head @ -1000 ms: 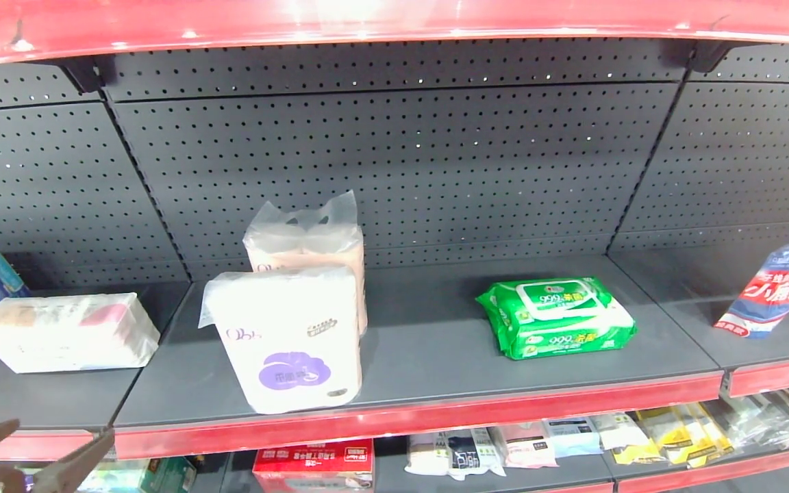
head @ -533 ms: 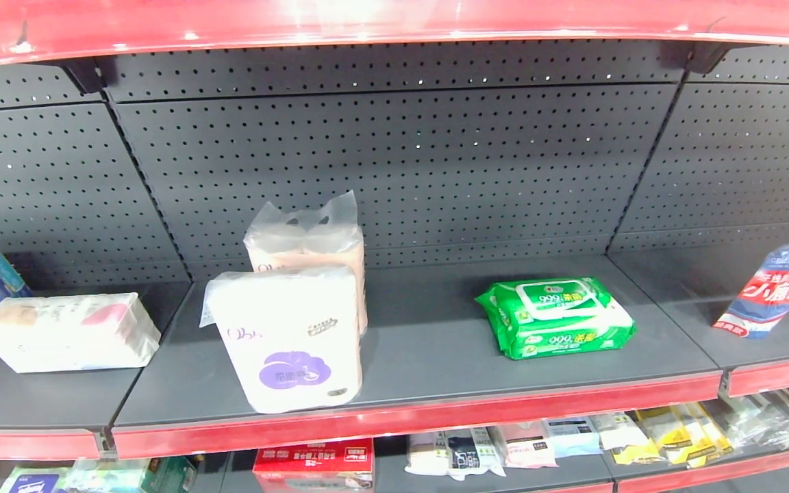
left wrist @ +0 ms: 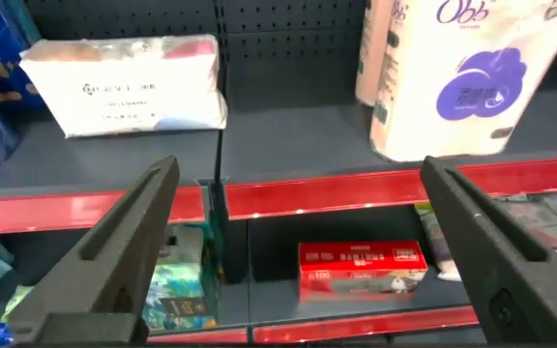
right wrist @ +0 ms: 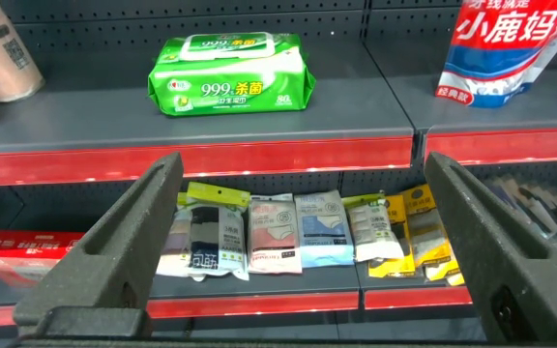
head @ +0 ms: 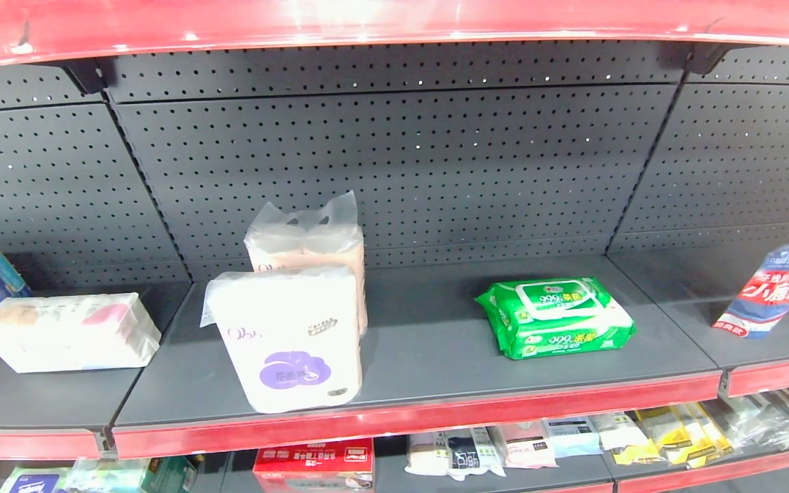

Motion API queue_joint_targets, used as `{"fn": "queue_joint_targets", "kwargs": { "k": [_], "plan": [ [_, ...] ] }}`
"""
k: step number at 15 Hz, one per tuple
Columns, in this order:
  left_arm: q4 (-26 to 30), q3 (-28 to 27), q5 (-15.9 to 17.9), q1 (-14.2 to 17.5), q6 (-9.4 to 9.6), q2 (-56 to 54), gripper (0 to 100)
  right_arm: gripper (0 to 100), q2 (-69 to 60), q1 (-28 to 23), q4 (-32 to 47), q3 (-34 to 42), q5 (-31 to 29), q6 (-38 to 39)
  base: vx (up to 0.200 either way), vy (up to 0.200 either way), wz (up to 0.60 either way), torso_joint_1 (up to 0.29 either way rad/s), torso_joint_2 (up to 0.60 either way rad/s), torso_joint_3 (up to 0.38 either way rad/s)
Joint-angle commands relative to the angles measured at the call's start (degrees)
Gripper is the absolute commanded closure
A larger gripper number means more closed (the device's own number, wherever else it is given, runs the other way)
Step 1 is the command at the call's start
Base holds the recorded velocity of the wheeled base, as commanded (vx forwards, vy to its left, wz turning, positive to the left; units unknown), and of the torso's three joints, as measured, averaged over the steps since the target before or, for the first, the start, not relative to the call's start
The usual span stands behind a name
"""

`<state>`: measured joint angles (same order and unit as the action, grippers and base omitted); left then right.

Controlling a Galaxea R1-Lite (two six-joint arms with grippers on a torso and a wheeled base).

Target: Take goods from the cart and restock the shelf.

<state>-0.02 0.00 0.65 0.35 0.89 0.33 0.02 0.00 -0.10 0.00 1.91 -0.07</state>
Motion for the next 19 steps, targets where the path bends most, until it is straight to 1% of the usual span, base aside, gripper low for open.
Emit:
{"fn": "queue_joint_targets", "kwargs": {
  "k": [1, 4, 5, 6, 9, 11, 13, 19],
  "plan": [
    [-0.15, 0.00, 0.06, 0.00, 0.25, -0.33, 0, 0, -0.02, 0.00, -0.08, 0.00, 0.02, -0.01, 0.000, 0.000, 0.00, 0.000, 0.00, 0.000],
    [-0.06, 0.00, -0.29, 0.00, -0.63, -0.24, 0, 0, -0.02, 0.00, -0.08, 0.00, 0.02, -0.01, 0.000, 0.000, 0.00, 0.000, 0.00, 0.000],
    [-0.06, 0.00, -0.21, 0.00, -0.63, 0.20, 0, 0, -0.02, 0.00, -0.08, 0.00, 0.02, -0.01, 0.000, 0.000, 0.00, 0.000, 0.00, 0.000],
    [-0.06, 0.00, -0.12, 0.00, -0.27, 0.55, 0, 0, -0.02, 0.00, 0.01, 0.00, 0.02, -0.01, 0.000, 0.000, 0.00, 0.000, 0.00, 0.000],
    [-0.06, 0.00, -0.29, 0.00, -0.54, -0.24, 0, 0, -0.02, 0.00, 0.01, 0.00, 0.02, -0.19, 0.000, 0.000, 0.00, 0.000, 0.00, 0.000],
    [-0.15, 0.00, -0.12, 0.09, 0.43, -0.24, 0, 0, -0.02, 0.00, 0.01, 0.00, 0.02, -0.01, 0.000, 0.000, 0.00, 0.000, 0.00, 0.000],
    [-0.06, 0.00, -0.21, 0.00, -0.71, -0.24, 0, 0, -0.02, 0.00, 0.01, 0.00, 0.02, -0.01, 0.000, 0.000, 0.00, 0.000, 0.00, 0.000],
    [-0.06, 0.00, -0.21, 0.00, -0.80, -0.24, 0, 0, -0.02, 0.00, 0.01, 0.00, 0.02, -0.10, 0.000, 0.000, 0.00, 0.000, 0.00, 0.000]
  ]
}}
